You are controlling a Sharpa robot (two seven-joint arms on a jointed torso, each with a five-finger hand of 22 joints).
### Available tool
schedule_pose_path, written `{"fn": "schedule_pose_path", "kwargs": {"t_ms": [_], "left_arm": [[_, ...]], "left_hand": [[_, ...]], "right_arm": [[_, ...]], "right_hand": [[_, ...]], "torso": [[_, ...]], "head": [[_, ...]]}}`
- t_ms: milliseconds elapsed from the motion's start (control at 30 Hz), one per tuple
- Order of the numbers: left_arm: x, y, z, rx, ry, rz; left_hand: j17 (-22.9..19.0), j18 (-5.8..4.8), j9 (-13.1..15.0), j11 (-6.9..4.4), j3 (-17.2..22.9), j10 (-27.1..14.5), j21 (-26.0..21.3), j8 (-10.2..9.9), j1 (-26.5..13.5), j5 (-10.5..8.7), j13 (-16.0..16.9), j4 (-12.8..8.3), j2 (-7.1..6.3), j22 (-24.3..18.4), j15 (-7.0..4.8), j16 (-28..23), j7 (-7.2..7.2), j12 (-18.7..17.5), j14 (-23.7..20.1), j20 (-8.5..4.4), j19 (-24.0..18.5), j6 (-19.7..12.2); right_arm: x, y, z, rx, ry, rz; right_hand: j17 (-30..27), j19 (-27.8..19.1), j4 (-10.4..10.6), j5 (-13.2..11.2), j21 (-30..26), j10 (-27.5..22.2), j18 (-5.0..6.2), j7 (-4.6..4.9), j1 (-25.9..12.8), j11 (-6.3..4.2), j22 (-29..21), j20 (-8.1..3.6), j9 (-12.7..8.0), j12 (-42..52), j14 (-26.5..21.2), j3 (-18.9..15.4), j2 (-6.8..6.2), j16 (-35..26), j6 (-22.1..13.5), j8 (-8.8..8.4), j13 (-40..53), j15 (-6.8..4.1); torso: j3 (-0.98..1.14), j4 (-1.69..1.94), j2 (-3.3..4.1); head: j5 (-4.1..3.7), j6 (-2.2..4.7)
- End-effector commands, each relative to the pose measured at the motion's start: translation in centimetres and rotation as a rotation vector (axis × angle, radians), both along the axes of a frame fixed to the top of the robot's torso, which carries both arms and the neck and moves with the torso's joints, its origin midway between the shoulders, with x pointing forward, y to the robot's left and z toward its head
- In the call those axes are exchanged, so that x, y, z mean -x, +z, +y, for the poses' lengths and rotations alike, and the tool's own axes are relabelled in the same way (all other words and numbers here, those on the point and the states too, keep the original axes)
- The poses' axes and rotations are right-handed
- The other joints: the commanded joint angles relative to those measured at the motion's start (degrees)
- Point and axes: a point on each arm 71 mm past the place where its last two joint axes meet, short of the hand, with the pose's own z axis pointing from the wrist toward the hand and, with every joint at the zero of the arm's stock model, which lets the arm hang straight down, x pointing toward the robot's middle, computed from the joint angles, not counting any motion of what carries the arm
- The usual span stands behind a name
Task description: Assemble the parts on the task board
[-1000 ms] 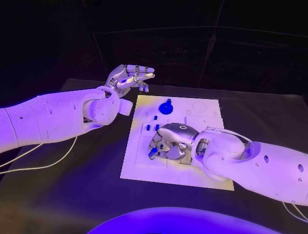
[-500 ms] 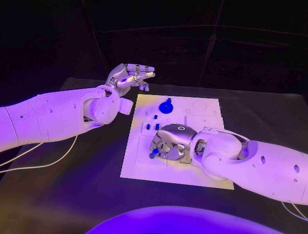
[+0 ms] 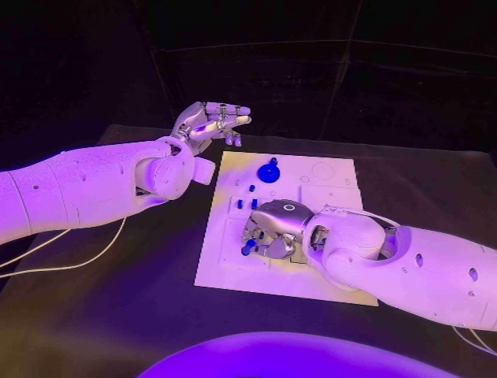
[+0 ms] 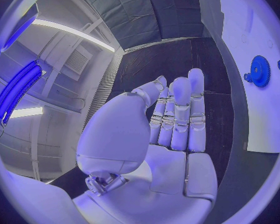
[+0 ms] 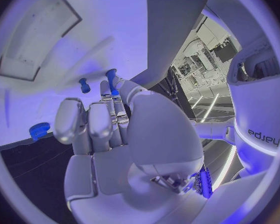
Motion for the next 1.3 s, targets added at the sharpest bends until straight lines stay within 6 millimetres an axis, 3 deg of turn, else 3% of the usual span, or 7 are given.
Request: {"fn": "schedule_pose_path", "kwargs": {"t_ms": [33,167,367,567,700,867,1300], "left_arm": [[0.00,0.16,-0.10,0.010,-0.008,-0.008],[0.01,0.16,-0.10,0.010,-0.008,-0.007],[0.01,0.16,-0.10,0.010,-0.009,-0.007],[0.01,0.15,-0.12,0.011,-0.012,-0.005],[-0.01,0.14,-0.11,0.011,-0.013,-0.004],[-0.02,0.13,-0.10,0.010,-0.013,-0.003],[-0.09,0.11,-0.08,0.009,-0.011,-0.003]], "left_hand": [[-0.08,0.79,-0.09,0.01,-0.37,-0.21,-0.29,0.17,0.24,0.29,0.04,0.12,0.18,-0.09,-0.01,-0.16,0.33,0.23,-0.22,-0.04,-0.03,-0.19],[-0.08,0.79,-0.09,0.01,-0.37,-0.21,-0.29,0.17,0.24,0.29,0.04,0.12,0.18,-0.09,-0.01,-0.16,0.33,0.23,-0.22,-0.04,-0.03,-0.19],[-0.08,0.79,-0.09,0.01,-0.37,-0.21,-0.29,0.17,0.24,0.29,0.04,0.12,0.18,-0.09,-0.01,-0.16,0.33,0.23,-0.22,-0.04,-0.03,-0.19],[-0.08,0.79,-0.09,0.01,-0.37,-0.21,-0.29,0.17,0.24,0.29,0.04,0.12,0.18,-0.09,-0.01,-0.16,0.33,0.23,-0.22,-0.04,-0.03,-0.19],[-0.08,0.79,-0.09,0.01,-0.37,-0.21,-0.29,0.17,0.24,0.29,0.04,0.12,0.18,-0.09,-0.01,-0.16,0.33,0.23,-0.22,-0.04,-0.03,-0.19],[-0.08,0.79,-0.09,0.01,-0.37,-0.21,-0.29,0.17,0.24,0.29,0.04,0.12,0.18,-0.09,-0.01,-0.16,0.33,0.23,-0.22,-0.04,-0.03,-0.19],[-0.08,0.79,-0.09,0.01,-0.37,-0.21,-0.29,0.17,0.24,0.29,0.04,0.12,0.18,-0.09,-0.01,-0.16,0.33,0.23,-0.22,-0.04,-0.03,-0.19]], "right_arm": [[0.14,-0.23,0.09,0.032,0.001,-0.013],[0.17,-0.33,0.18,0.034,0.001,-0.013],[0.17,-0.33,0.32,0.022,0.002,-0.015],[0.13,-0.26,0.51,0.002,0.002,-0.013],[0.12,-0.15,0.56,-0.013,-0.001,-0.017],[0.13,0.09,0.55,-0.048,-0.006,-0.021],[0.48,0.42,0.71,-0.093,-0.003,0.002]], "right_hand": [[-0.05,-0.37,-0.01,-0.25,-0.15,0.34,-0.72,0.10,-0.54,0.18,-0.05,0.08,0.06,-0.36,0.20,0.33,-0.14,-0.19,0.37,0.15,-0.06,-0.11],[-0.18,-0.54,0.13,-0.39,-0.29,0.20,-0.67,0.19,-1.11,0.27,-0.24,0.13,-0.02,-0.67,0.16,0.19,-0.51,-0.26,0.12,-0.09,-0.09,-0.04],[-0.27,-0.79,1.12,-1.45,-0.51,-1.25,-0.65,1.18,-3.59,1.14,-0.47,0.65,-0.45,-2.01,0.13,-0.99,-2.39,-0.24,-2.94,-0.85,-0.16,0.66],[-0.01,-0.73,1.75,-1.87,-0.45,-1.13,-0.64,1.32,-4.69,1.32,-0.33,0.97,-0.49,-2.29,0.18,-2.27,-3.42,0.03,-6.38,-0.87,0.00,0.84],[0.04,-0.70,1.86,-1.95,-0.42,-1.04,-0.63,1.21,-4.67,1.25,-0.28,0.98,-0.47,-2.38,0.18,-2.62,-3.47,0.11,-7.71,-0.85,0.04,0.81],[-0.01,-0.69,2.03,-2.04,-0.41,-1.07,-0.63,0.88,-4.54,1.04,-0.25,0.89,-0.48,-2.61,0.15,-3.28,-3.46,0.18,-10.67,-0.86,0.07,0.66],[0.24,-0.55,1.97,-1.94,-0.29,0.15,-0.66,0.69,-4.07,0.73,-0.07,0.72,-0.31,-2.14,0.22,-3.45,-3.16,0.38,-11.13,-0.60,0.30,0.43]], "torso": [[-0.03,0.08,-0.04],[-0.05,0.07,-0.03],[0.01,0.03,-0.04],[-0.03,0.06,-0.03],[0.06,0.01,-0.03],[0.01,0.03,-0.04],[0.01,0.02,-0.02]], "head": [[-0.09,-0.01],[-0.10,0.08],[-0.14,0.14],[-0.21,0.35],[-0.17,0.36],[-0.30,0.39],[-0.26,0.34]]}}
